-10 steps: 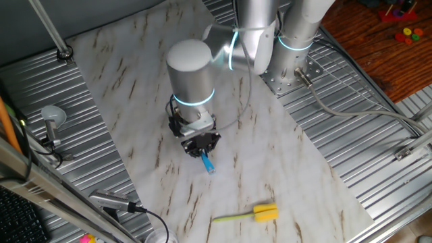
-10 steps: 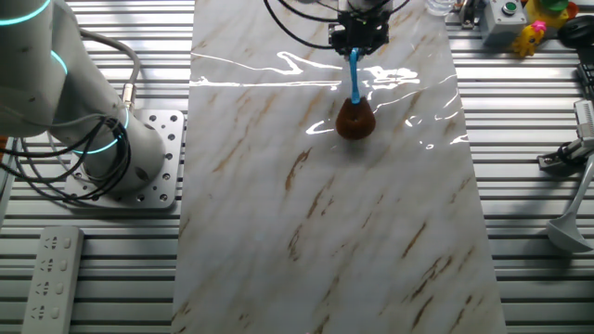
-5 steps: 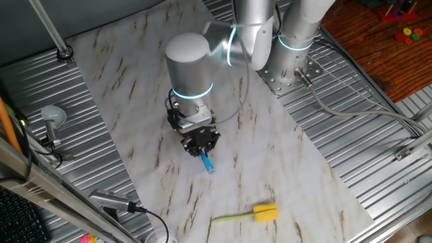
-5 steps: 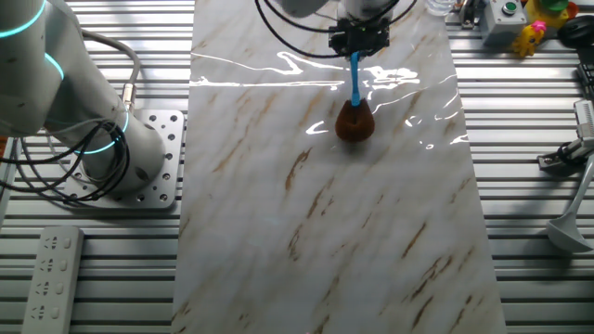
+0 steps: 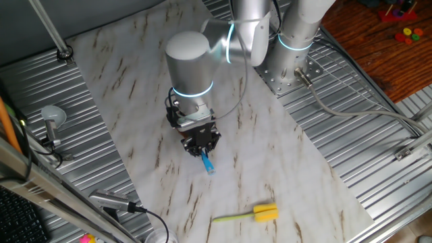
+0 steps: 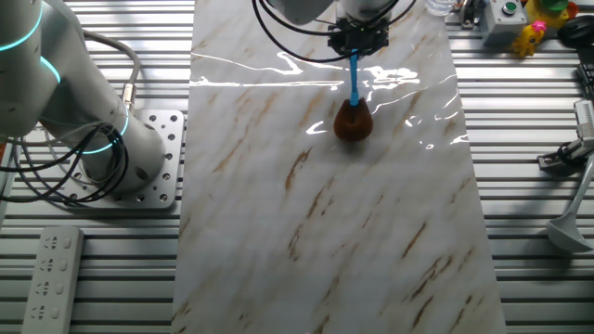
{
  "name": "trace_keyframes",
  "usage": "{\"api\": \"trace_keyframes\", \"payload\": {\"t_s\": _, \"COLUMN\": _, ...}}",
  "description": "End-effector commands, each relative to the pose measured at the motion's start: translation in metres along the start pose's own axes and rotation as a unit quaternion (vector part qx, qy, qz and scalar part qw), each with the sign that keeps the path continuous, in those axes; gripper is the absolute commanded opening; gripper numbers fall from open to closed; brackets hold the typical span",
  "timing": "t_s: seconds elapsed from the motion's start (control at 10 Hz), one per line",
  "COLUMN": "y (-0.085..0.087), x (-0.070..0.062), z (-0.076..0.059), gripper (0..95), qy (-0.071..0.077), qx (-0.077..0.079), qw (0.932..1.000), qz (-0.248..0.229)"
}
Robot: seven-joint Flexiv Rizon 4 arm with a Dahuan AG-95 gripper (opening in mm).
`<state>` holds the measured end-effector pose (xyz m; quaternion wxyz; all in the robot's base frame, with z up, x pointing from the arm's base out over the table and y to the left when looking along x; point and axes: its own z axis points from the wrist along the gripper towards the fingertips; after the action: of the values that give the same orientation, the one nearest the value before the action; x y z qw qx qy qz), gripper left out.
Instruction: Scrub the table with a brush
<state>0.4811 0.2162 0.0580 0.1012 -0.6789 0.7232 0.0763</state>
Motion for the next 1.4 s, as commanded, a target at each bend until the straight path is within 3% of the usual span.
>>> {"api": "trace_keyframes", "payload": {"t_s": 0.1, "y": -0.001, "x": 0.001, "z": 0.0, "gripper": 0.0, "qy": -0.005, "qx": 0.006, "qw": 0.9999, "qz": 0.016}}
{"api": "trace_keyframes", "payload": {"t_s": 0.3, "y": -0.001, "x": 0.001, "z": 0.0, "gripper": 0.0, "qy": -0.008, "qx": 0.012, "qw": 0.9998, "qz": 0.015}}
{"api": "trace_keyframes", "payload": {"t_s": 0.4, "y": -0.003, "x": 0.001, "z": -0.001, "gripper": 0.0, "qy": -0.019, "qx": 0.012, "qw": 0.9997, "qz": 0.014}}
{"api": "trace_keyframes", "payload": {"t_s": 0.6, "y": -0.004, "x": 0.002, "z": -0.002, "gripper": 0.0, "qy": -0.021, "qx": 0.014, "qw": 0.9996, "qz": 0.012}}
{"api": "trace_keyframes", "payload": {"t_s": 0.9, "y": -0.005, "x": 0.014, "z": -0.005, "gripper": 0.0, "qy": -0.037, "qx": 0.017, "qw": 0.9992, "qz": 0.003}}
{"api": "trace_keyframes", "payload": {"t_s": 1.4, "y": -0.004, "x": 0.034, "z": -0.01, "gripper": 0.0, "qy": -0.042, "qx": 0.017, "qw": 0.9988, "qz": -0.016}}
